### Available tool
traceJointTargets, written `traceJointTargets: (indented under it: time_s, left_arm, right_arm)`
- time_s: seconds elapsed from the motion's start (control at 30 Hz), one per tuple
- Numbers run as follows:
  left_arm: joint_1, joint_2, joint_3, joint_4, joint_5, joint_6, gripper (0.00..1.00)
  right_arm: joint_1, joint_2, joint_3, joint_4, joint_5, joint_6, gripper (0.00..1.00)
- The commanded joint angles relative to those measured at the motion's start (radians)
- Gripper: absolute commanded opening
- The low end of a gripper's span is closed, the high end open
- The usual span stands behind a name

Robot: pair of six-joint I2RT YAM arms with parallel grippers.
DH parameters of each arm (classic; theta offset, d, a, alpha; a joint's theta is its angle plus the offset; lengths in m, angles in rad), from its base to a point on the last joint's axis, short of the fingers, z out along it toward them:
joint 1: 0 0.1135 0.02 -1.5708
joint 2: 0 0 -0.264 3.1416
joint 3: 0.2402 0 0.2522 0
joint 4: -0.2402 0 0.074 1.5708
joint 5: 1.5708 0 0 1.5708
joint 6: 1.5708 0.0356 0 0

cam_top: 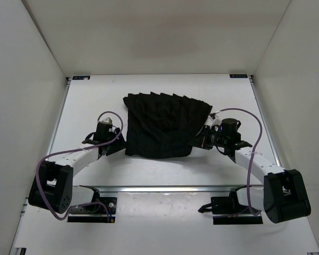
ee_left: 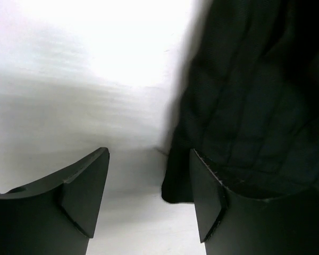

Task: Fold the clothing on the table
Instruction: Flatten the skirt out

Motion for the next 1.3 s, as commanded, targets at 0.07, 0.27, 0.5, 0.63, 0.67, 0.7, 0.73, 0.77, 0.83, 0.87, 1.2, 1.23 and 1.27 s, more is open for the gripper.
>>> traceJointTargets:
  time_s: [0.07, 0.27, 0.5, 0.63, 0.67, 0.7, 0.73, 0.77, 0.83, 0.87, 1.2, 1.23, 1.27]
  left_arm:
    - [-0.052, 0.034, 0.020, 0.060, 0.083, -0.051, 0.72]
    - [-0.078, 0.048, -0.026, 0.184, 0.131, -0.140, 0.62]
    - [-0.034, 0.028, 0.153, 0.065, 0.182, -0.054, 0.00]
    - [0.052, -0.088, 0.497, -0.102, 0.203, -0.028, 0.00]
    - [0.075, -0.107, 0.543, -0.151, 0.208, -0.028, 0.00]
    - [0.084, -0.132, 0.649, -0.193, 0.212, -0.026, 0.00]
    - [0.090, -0.139, 0.740, -0.219, 0.215, -0.022, 0.00]
    - [0.094, -0.147, 0.782, -0.259, 0.222, -0.028, 0.00]
    - [0.098, -0.158, 0.923, -0.310, 0.248, -0.031, 0.00]
    - [0.100, -0.159, 0.967, -0.322, 0.243, -0.035, 0.00]
    - [0.147, 0.171, 1.086, -0.368, 0.371, 0.020, 0.00]
    - [0.159, 0.236, 1.135, -0.350, 0.417, 0.008, 0.00]
    - [0.166, 0.264, 1.170, -0.345, 0.430, 0.003, 0.00]
  right_arm:
    - [0.013, 0.005, -0.021, 0.079, -0.022, 0.029, 0.00]
    - [0.012, 0.018, -0.015, 0.062, -0.018, 0.007, 0.00]
    - [-0.037, 0.055, 0.230, -0.210, -0.042, -0.147, 0.00]
    - [-0.117, 0.045, 0.587, -0.456, -0.079, -0.224, 0.00]
    - [-0.126, 0.028, 0.643, -0.488, -0.090, -0.228, 0.00]
    - [-0.148, 0.015, 0.728, -0.526, -0.087, -0.229, 0.01]
    - [-0.168, 0.008, 0.766, -0.557, -0.097, -0.226, 0.00]
    - [-0.174, 0.003, 0.837, -0.576, -0.120, -0.223, 0.00]
    - [-0.179, -0.003, 0.947, -0.638, -0.147, -0.228, 0.00]
    - [-0.179, -0.003, 0.962, -0.651, -0.151, -0.225, 0.00]
    - [-0.166, 0.331, 1.251, -0.681, -0.211, -0.208, 0.01]
    - [-0.160, 0.407, 1.333, -0.679, -0.241, -0.199, 0.00]
    - [-0.157, 0.460, 1.372, -0.656, -0.254, -0.195, 0.00]
